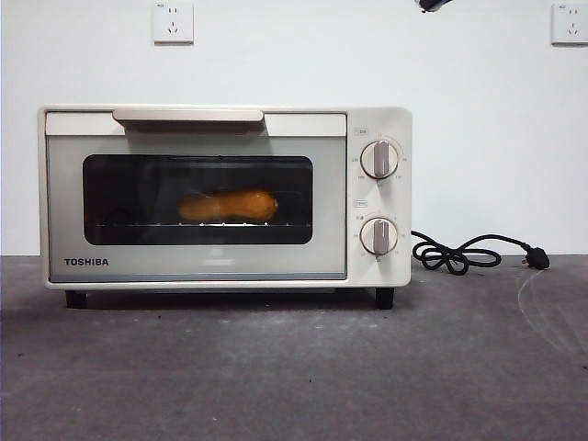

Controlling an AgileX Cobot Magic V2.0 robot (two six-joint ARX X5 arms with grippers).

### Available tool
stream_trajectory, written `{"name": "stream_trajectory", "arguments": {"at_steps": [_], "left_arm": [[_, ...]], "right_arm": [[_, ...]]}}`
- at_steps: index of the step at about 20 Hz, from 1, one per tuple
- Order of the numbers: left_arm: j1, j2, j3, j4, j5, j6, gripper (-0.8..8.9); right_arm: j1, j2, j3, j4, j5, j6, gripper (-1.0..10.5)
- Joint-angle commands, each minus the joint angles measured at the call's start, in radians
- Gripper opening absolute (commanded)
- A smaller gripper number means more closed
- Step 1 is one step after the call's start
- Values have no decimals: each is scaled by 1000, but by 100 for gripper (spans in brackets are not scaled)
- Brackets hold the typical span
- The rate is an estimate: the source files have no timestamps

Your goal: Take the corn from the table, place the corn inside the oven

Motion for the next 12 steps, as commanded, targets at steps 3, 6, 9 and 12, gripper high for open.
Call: {"name": "stream_trajectory", "arguments": {"at_steps": [3,6,9,12], "left_arm": [[-5,-27,0,53,-118,82,-4],[-10,-76,0,135,-157,79,-4],[-35,-142,-1,278,-192,80,-4],[-59,-202,-16,452,-221,79,-4]], "right_arm": [[2,6,1,73,37,2,1],[2,6,1,113,50,2,1],[2,6,1,137,55,2,1],[2,6,1,149,66,2,1]]}}
